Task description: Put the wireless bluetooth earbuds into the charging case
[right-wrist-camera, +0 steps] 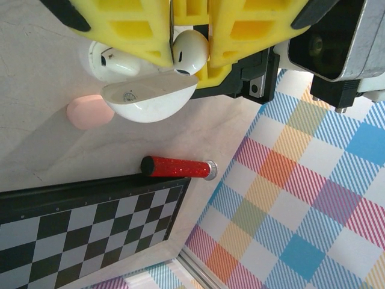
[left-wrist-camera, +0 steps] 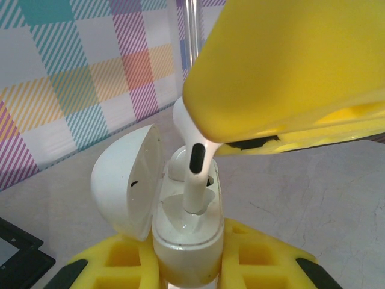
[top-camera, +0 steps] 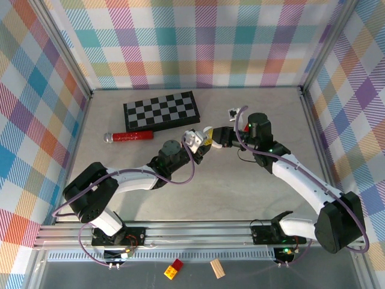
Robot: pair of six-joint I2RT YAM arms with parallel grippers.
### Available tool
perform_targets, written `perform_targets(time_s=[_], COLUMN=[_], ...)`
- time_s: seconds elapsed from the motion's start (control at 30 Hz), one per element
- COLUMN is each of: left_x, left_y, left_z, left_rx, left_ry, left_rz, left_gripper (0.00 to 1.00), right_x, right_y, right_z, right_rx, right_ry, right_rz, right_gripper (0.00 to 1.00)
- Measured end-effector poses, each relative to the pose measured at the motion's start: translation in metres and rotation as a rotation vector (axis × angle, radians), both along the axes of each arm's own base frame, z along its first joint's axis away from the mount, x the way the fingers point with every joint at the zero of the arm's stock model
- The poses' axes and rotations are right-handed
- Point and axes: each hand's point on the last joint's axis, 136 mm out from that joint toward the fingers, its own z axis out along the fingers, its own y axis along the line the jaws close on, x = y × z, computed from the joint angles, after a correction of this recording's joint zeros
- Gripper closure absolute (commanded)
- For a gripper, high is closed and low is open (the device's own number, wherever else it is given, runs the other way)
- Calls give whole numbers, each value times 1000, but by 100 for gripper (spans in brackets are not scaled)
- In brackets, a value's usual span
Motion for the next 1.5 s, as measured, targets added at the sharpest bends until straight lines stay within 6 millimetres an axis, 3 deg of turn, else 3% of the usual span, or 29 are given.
perform_targets(time_s=[1.5], left_x=[2], left_y=[2], left_z=[-5], left_rx=[27], left_ry=[4], left_rz=[16], left_gripper=[83], right_x=[6], right_y=[-8], right_z=[-3], right_rx=[3], right_ry=[22], right_rz=[-46], right_gripper=[82])
